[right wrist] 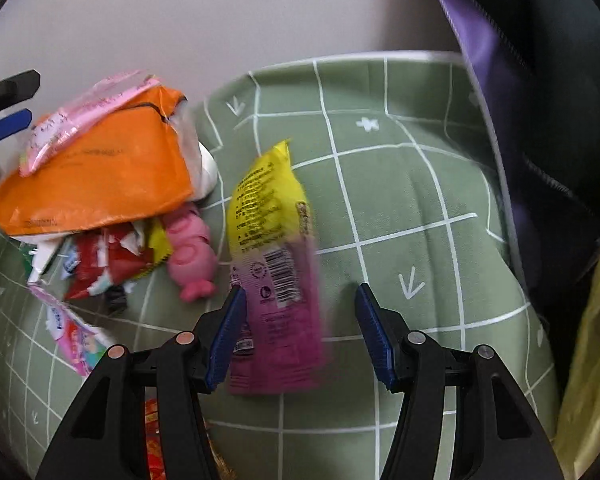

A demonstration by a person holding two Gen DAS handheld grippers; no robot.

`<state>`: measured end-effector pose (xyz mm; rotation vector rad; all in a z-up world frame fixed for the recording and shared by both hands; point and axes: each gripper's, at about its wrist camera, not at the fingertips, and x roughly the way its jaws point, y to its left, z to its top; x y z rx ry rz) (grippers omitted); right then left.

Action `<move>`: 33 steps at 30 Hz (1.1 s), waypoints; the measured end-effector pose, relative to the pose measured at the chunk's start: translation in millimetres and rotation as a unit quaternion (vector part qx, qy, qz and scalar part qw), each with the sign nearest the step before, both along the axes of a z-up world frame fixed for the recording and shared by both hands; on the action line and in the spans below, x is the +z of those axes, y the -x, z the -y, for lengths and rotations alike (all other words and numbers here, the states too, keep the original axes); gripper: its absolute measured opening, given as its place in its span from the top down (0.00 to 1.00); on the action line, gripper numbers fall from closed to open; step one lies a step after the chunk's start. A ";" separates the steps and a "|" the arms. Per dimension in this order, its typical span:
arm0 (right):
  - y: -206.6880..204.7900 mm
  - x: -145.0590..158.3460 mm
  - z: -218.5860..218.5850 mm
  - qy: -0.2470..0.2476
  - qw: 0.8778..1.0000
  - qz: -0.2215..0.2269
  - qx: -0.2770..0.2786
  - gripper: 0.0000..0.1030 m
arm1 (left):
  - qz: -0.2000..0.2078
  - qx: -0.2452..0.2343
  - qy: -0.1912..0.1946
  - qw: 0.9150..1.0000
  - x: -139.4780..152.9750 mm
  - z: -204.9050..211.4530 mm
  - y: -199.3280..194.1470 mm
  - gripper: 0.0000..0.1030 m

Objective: Collect trash
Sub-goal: 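Grasp the yellow-pink candy packet with the right gripper while the left gripper grasps the pink wrapper, then carry both held wrappers over the yellow plastic bag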

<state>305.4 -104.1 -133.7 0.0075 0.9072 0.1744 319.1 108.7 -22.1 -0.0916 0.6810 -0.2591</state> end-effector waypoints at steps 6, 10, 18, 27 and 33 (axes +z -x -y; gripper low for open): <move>7.9 3.8 9.5 -0.041 0.999 -0.015 0.001 0.88 | -0.018 -0.024 0.024 0.999 -1.2 10.5 -7.0 0.26; 19.2 23.2 26.7 -0.045 0.999 -0.013 -0.006 0.90 | -0.020 -0.056 0.007 0.998 4.3 28.1 0.5 0.26; 52.2 56.0 61.9 -0.042 0.999 0.011 0.025 0.90 | -0.079 -0.043 -0.014 0.996 3.3 62.9 -6.3 0.51; 72.9 62.1 95.6 -0.053 0.997 0.019 0.062 0.90 | -0.079 -0.014 -0.060 0.995 -4.5 84.3 29.3 0.51; 89.0 81.8 97.4 -0.061 0.997 0.045 0.007 0.90 | -0.107 -0.029 -0.075 0.991 -31.8 76.9 28.1 0.72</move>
